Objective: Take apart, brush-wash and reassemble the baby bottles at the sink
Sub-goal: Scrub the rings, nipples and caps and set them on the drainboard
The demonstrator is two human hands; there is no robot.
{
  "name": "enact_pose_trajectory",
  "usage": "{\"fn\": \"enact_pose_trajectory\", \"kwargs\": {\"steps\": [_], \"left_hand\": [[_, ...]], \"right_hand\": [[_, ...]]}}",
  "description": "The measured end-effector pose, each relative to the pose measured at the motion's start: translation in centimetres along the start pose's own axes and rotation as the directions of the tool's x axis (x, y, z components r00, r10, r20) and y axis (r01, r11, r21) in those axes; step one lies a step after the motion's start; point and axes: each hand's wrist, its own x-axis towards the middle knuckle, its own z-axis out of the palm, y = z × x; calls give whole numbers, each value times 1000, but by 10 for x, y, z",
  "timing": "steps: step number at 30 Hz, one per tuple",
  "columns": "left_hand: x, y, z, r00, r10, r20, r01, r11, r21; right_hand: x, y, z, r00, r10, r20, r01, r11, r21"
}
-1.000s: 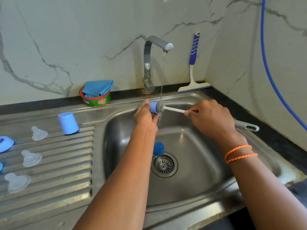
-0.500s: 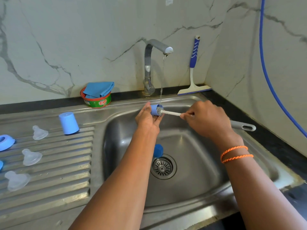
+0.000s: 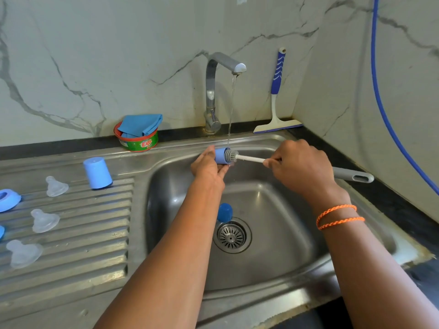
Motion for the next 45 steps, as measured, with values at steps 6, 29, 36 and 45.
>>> {"fn": "enact_pose_trajectory", "kwargs": {"steps": [6, 29, 36, 45], "left_hand": [[5, 2, -4, 1000, -1, 12, 1, 999, -45], [-10, -3, 3, 955, -115, 272, 69, 983, 173], [-9, 2, 6, 981, -116, 157, 148, 966, -211], [-17, -2, 9, 978, -15, 208, -26, 981, 192]], "right_hand": [[0, -1, -2, 999, -33, 11, 32, 997, 72], [-3, 5, 18, 995, 99, 12, -94, 898, 430], [-3, 16, 10, 994, 57, 91, -91, 899, 429], [-4, 8, 18, 992, 129, 3, -119, 905, 409]]}}
